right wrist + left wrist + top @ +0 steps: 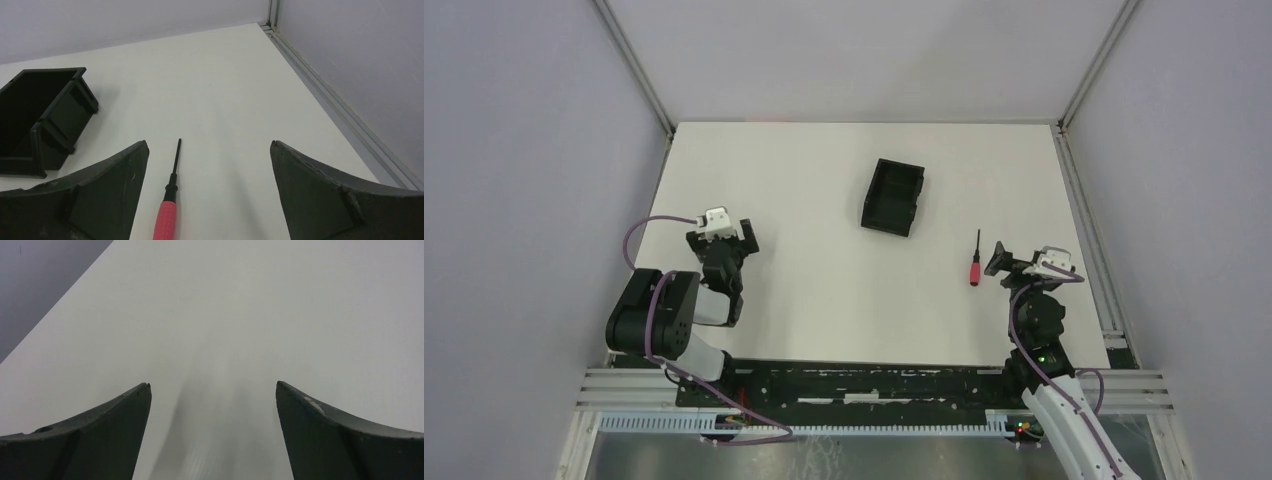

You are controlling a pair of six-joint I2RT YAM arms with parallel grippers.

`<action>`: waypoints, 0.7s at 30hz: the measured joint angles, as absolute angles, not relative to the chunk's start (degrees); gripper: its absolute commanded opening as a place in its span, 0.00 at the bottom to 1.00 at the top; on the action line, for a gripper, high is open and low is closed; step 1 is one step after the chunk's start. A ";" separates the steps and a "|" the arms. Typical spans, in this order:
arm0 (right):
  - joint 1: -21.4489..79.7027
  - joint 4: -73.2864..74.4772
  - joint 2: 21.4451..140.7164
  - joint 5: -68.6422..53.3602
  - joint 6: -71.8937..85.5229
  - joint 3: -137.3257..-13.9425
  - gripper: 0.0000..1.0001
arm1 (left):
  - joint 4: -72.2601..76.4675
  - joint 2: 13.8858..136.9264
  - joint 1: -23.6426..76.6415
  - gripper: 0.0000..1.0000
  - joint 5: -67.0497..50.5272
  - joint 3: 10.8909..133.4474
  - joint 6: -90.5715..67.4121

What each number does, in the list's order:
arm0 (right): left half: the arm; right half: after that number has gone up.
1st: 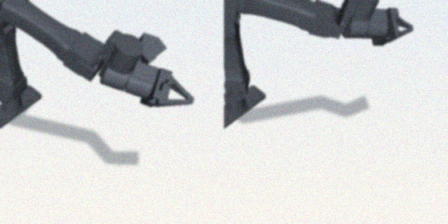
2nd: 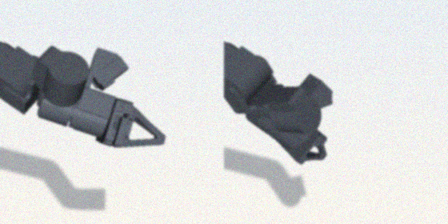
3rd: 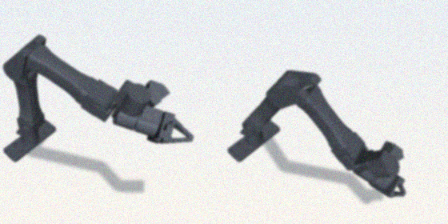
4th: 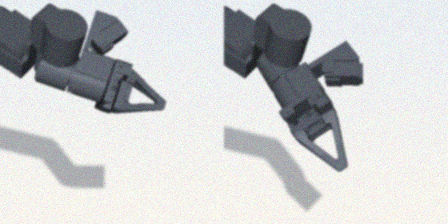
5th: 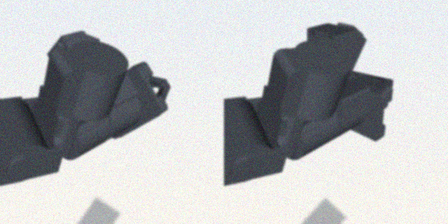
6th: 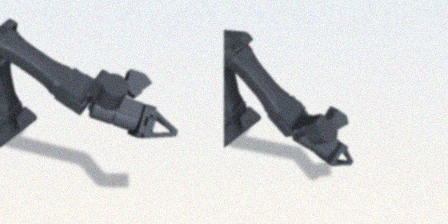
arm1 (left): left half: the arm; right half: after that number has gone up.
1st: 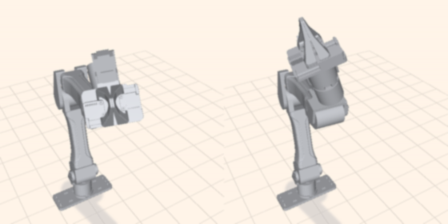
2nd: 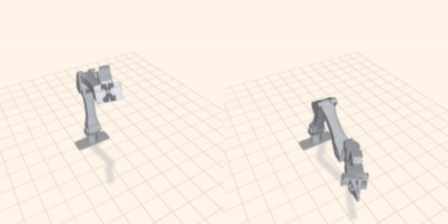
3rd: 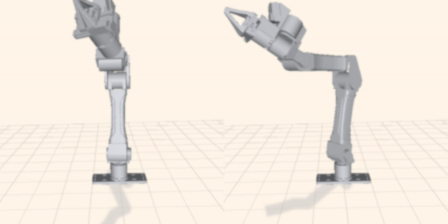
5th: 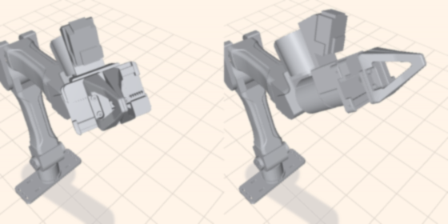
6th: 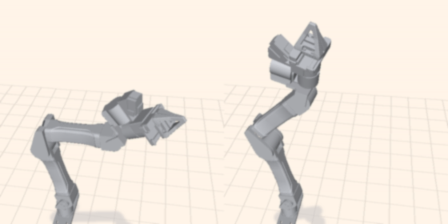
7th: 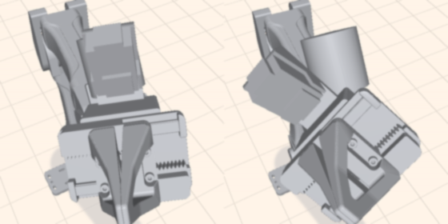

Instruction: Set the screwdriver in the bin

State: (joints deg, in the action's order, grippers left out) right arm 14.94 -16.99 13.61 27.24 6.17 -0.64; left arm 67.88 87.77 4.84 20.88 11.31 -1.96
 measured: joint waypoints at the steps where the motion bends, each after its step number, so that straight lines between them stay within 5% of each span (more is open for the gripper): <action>1: 14.94 -16.99 13.67 27.20 6.20 -0.64 0.98 | 67.88 87.77 4.84 1.00 20.88 11.31 -1.96; 9: 14.94 -10.26 23.55 25.96 6.50 -6.68 0.98 | 67.88 87.77 4.84 1.00 20.88 11.31 -1.96; 14: 14.72 7.07 49.10 32.03 7.18 -39.05 0.98 | 67.88 87.77 4.84 1.00 20.88 11.31 -1.96; 21: 12.91 20.73 74.24 27.00 5.82 -66.54 0.96 | 67.88 87.77 4.84 1.00 20.88 11.33 -1.96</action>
State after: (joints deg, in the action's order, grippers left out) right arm 12.91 20.73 74.24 27.00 5.82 -66.54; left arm 67.88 87.77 4.84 20.88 11.33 -1.96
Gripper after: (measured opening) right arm 0.979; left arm 0.996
